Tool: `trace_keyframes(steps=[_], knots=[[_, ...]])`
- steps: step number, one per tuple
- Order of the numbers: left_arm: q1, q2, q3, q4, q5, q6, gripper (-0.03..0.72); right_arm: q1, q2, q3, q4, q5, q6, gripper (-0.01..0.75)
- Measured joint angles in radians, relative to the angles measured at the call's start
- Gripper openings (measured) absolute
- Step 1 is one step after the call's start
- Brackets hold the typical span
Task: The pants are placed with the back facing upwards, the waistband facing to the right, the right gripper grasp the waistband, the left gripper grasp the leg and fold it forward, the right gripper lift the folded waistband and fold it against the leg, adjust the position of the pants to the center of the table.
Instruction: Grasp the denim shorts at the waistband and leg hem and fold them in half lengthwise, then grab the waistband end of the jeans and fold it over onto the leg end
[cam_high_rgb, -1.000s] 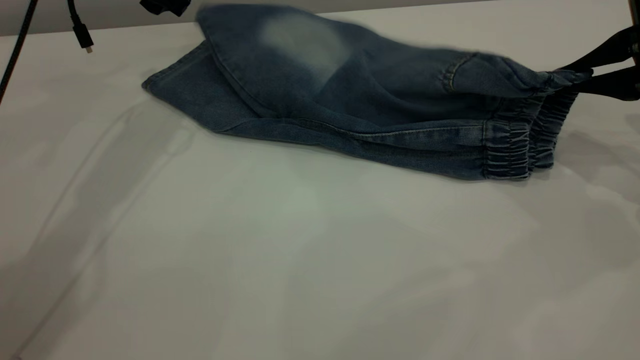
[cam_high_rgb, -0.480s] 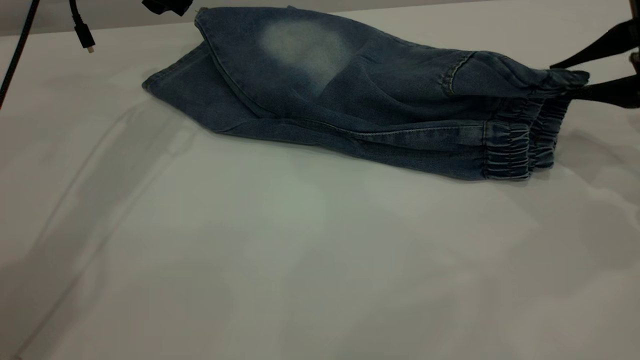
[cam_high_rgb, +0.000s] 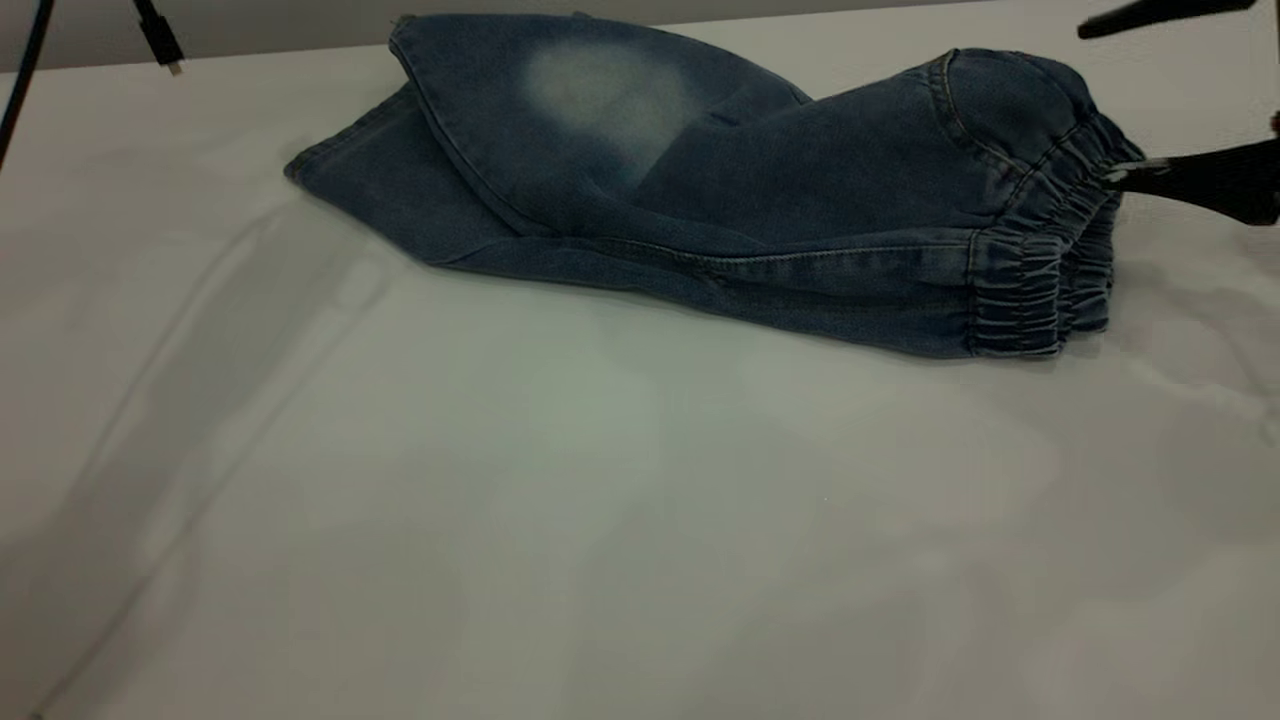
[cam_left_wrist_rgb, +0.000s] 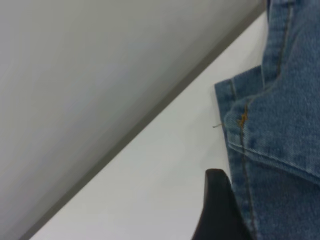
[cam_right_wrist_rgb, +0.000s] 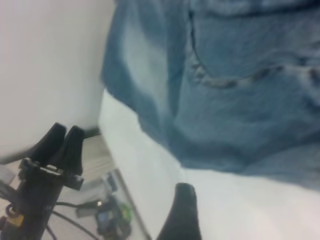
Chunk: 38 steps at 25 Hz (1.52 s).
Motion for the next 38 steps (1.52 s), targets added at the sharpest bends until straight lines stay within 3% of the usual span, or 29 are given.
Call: trace_keyframes(steps=[6,17,25,38], knots=[[-0.004,-0.005,0.0,0.0,0.006,-0.013,0.433,0.018,0.002,0.073,-0.086,-0.081,0.068,0.564],[-0.055,-0.004,0.0,0.0,-0.002,-0.02,0.433,0.047,0.025,0.089,0.008,-0.159,0.016,0.564],[-0.058,-0.004,0.0,0.0,0.016,-0.019,0.433,0.061,0.183,0.031,0.002,-0.048,-0.026,0.564],[-0.058,-0.004,0.0,0.0,0.017,-0.019,0.433,0.06,0.215,-0.046,-0.001,-0.107,0.064,0.565]])
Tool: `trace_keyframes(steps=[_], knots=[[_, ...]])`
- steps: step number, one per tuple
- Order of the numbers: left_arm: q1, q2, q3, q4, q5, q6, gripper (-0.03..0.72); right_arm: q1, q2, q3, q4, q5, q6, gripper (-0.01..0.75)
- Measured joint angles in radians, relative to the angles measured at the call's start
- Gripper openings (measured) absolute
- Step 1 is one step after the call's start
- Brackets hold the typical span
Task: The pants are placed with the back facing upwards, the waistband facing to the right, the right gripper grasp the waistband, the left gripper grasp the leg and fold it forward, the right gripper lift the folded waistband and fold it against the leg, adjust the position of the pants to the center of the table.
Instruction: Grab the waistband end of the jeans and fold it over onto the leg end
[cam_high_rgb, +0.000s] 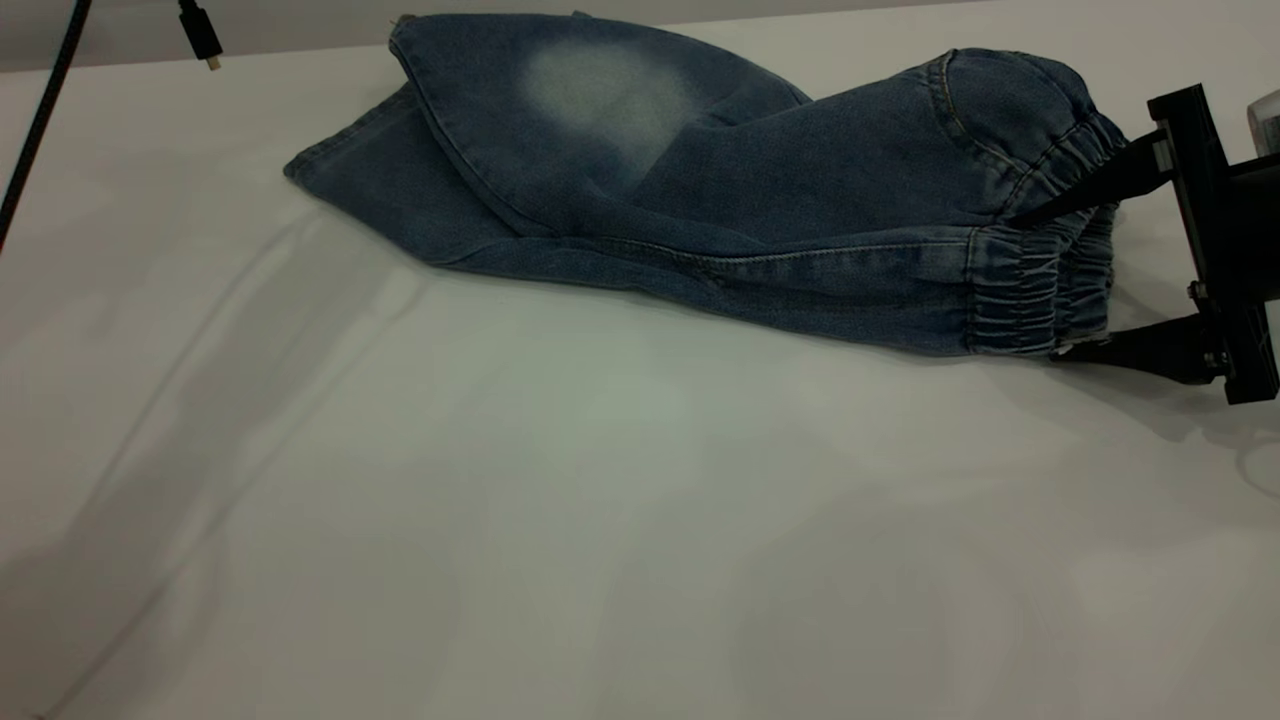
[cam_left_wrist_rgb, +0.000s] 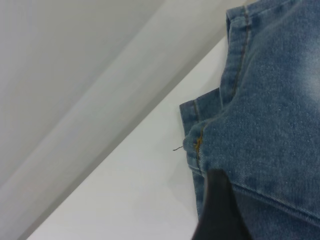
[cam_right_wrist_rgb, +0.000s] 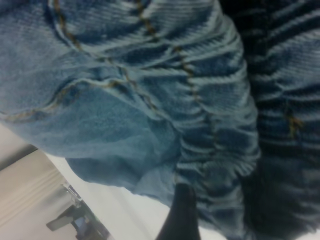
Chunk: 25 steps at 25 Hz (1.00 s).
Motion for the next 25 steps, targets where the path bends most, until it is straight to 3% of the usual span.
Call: trace_keyframes(steps=[7,12,25], knots=[[0.0,0.0,0.0,0.0,-0.001,0.001,0.433,0.056,0.042,-0.092,0.003,-0.006,0.092,0.55],[0.0,0.0,0.0,0.0,0.026,0.001,0.433,0.057,0.046,-0.105,0.004,-0.034,0.109,0.496],[0.0,0.0,0.0,0.0,0.029,-0.001,0.398,0.056,0.046,-0.105,0.005,-0.066,0.077,0.09]])
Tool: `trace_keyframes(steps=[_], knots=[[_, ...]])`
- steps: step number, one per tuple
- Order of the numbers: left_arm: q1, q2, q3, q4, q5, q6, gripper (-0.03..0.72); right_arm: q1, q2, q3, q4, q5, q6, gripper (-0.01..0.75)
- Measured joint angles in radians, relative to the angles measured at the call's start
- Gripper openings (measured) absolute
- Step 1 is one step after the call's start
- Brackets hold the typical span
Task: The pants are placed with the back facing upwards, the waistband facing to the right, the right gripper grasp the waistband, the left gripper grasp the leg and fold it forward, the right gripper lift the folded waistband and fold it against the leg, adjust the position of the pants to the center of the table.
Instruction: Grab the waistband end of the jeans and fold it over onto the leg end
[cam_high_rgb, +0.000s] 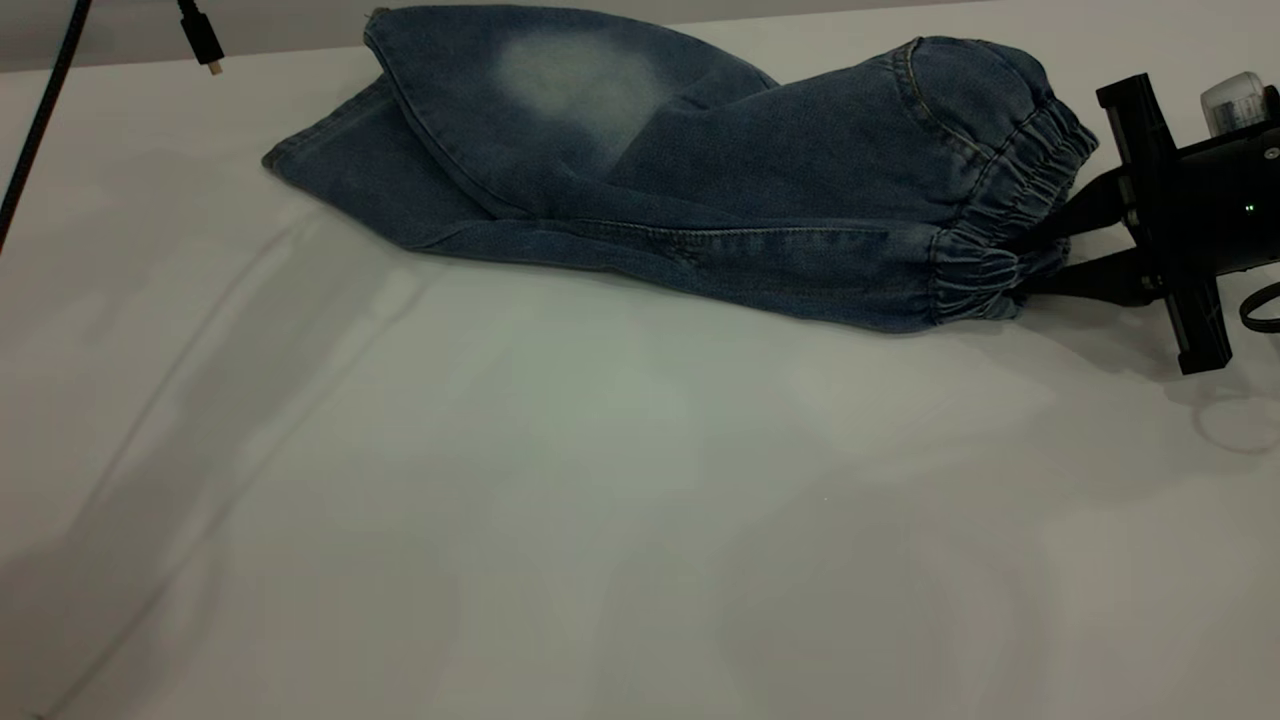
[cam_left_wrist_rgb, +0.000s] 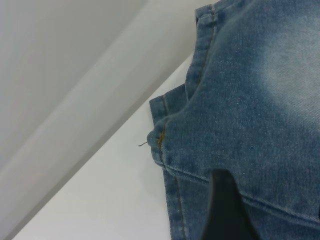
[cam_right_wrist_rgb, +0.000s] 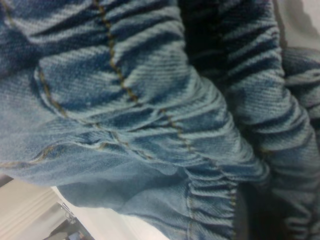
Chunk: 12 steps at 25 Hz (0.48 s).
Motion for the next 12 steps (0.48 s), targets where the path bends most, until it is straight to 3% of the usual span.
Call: trace_keyframes(steps=[3,12], knots=[[0.0,0.0,0.0,0.0,0.0,0.001,0.394,0.0,0.0,0.0,0.0,0.003,-0.015,0.046],[-0.075,0.031,0.0,-0.032,-0.021,-0.005,0.393,-0.001,-0.072,0.0,-0.003,0.125,-0.128,0.046]])
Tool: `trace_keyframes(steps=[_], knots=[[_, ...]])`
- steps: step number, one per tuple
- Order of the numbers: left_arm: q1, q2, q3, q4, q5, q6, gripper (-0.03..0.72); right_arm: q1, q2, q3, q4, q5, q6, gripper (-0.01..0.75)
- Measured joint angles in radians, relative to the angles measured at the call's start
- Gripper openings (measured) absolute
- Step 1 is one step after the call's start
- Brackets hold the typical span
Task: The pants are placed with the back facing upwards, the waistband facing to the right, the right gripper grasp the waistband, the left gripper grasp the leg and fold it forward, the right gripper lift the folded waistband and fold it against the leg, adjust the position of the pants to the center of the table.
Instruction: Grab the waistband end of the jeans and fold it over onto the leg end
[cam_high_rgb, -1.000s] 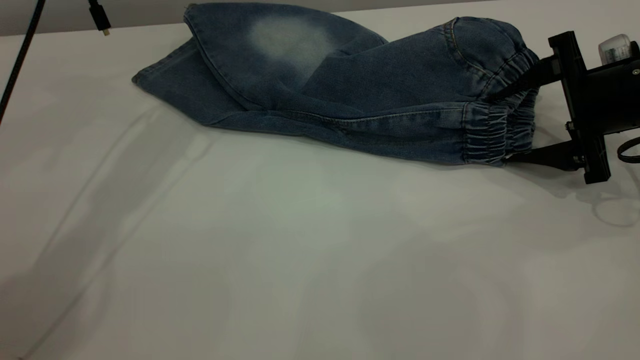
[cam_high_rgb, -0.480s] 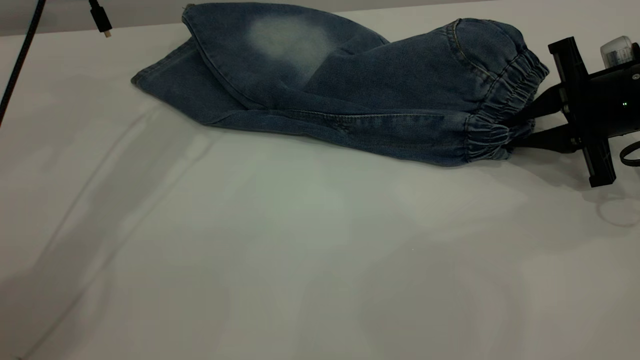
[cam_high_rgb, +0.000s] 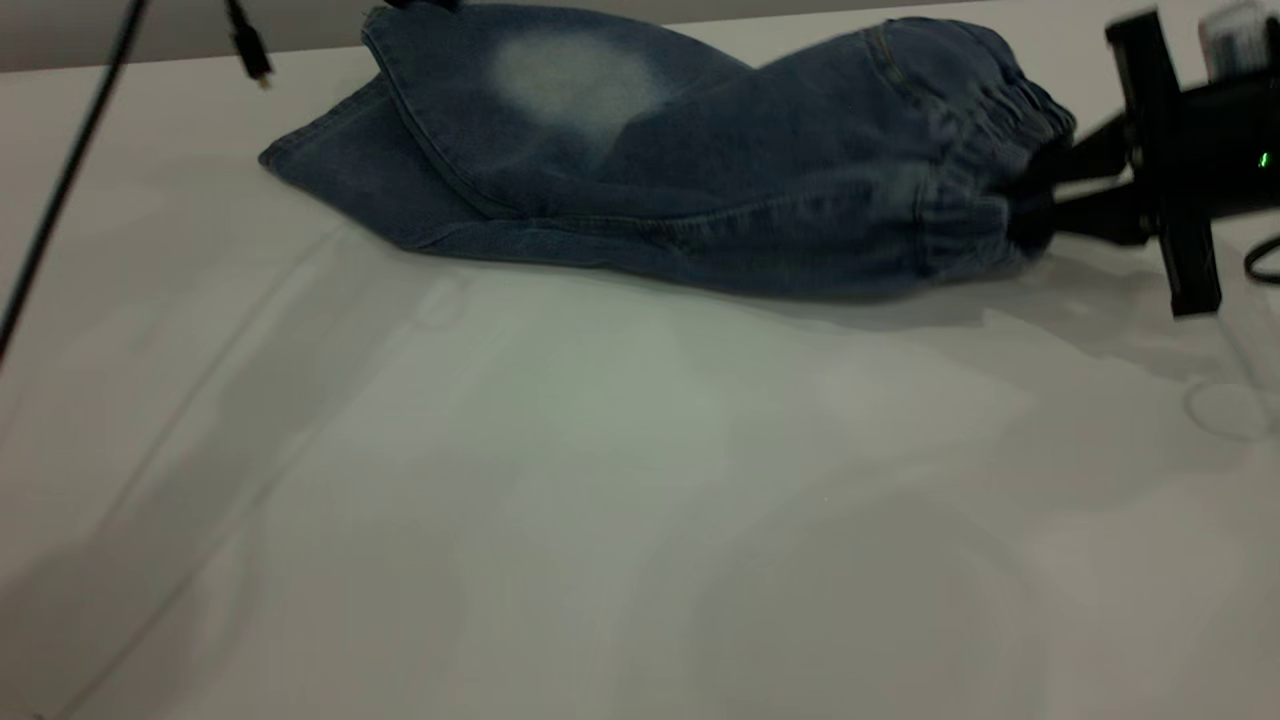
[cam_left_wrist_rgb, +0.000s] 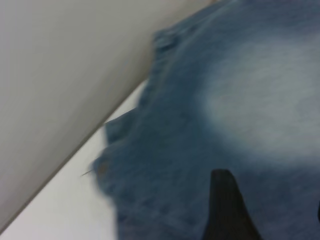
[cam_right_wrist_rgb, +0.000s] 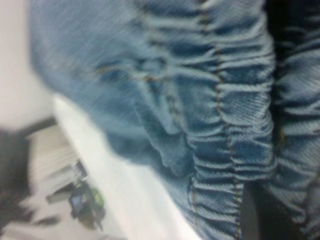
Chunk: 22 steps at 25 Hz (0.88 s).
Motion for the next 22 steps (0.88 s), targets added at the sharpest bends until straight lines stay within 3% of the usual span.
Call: trace_keyframes(steps=[13,19,22], knots=[[-0.23,0.162,0.0,-0.002,-0.1,-0.109,0.393,0.0,-0.32,0.002,-0.006,0.165,-0.026,0.046],[-0.347,0.183,-0.002,0.003,-0.173,-0.174,0.393,0.0,-0.439,0.002,-0.048,0.172,-0.021,0.046],[-0.364,0.174,-0.002,0.009,-0.169,-0.178,0.393,0.0,-0.44,0.002,-0.08,0.16,0.001,0.046]])
